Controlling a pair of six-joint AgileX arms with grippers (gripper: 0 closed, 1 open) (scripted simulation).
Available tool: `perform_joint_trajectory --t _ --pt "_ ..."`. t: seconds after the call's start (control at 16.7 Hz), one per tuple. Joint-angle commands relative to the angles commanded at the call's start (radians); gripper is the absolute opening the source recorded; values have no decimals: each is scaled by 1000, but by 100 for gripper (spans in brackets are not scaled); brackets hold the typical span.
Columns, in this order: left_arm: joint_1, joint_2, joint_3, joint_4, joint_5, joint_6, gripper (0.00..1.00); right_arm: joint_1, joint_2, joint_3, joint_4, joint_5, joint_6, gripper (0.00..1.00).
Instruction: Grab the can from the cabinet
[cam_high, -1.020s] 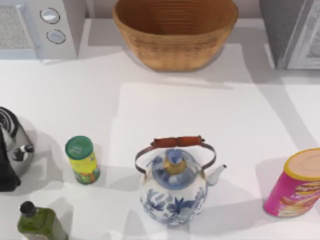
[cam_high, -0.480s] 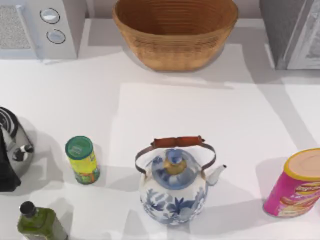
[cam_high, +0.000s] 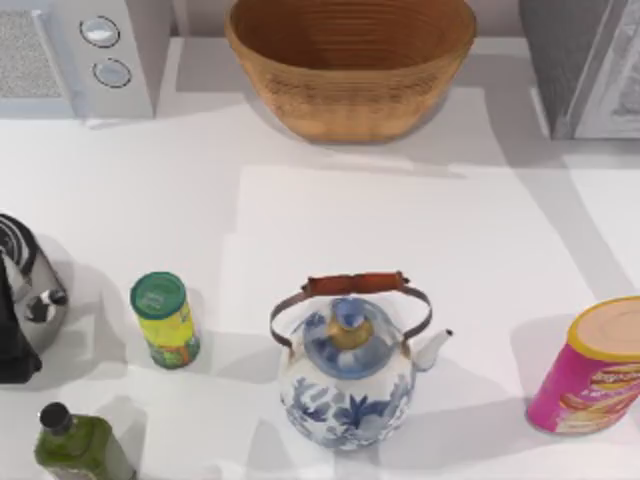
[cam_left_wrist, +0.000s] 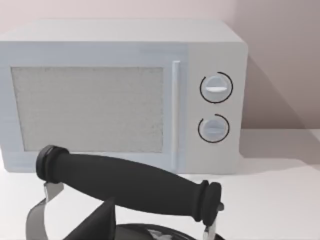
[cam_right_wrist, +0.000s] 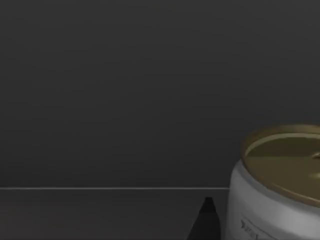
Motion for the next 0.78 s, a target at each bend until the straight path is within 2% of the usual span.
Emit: perform_joint_trajectory --t 0.48,0.78 --pt "0 0 0 0 0 0 100 4 -4 -1 -3 2 1 0" --pt "0 0 0 0 0 0 100 115 -167 -24 -141 109 0 0"
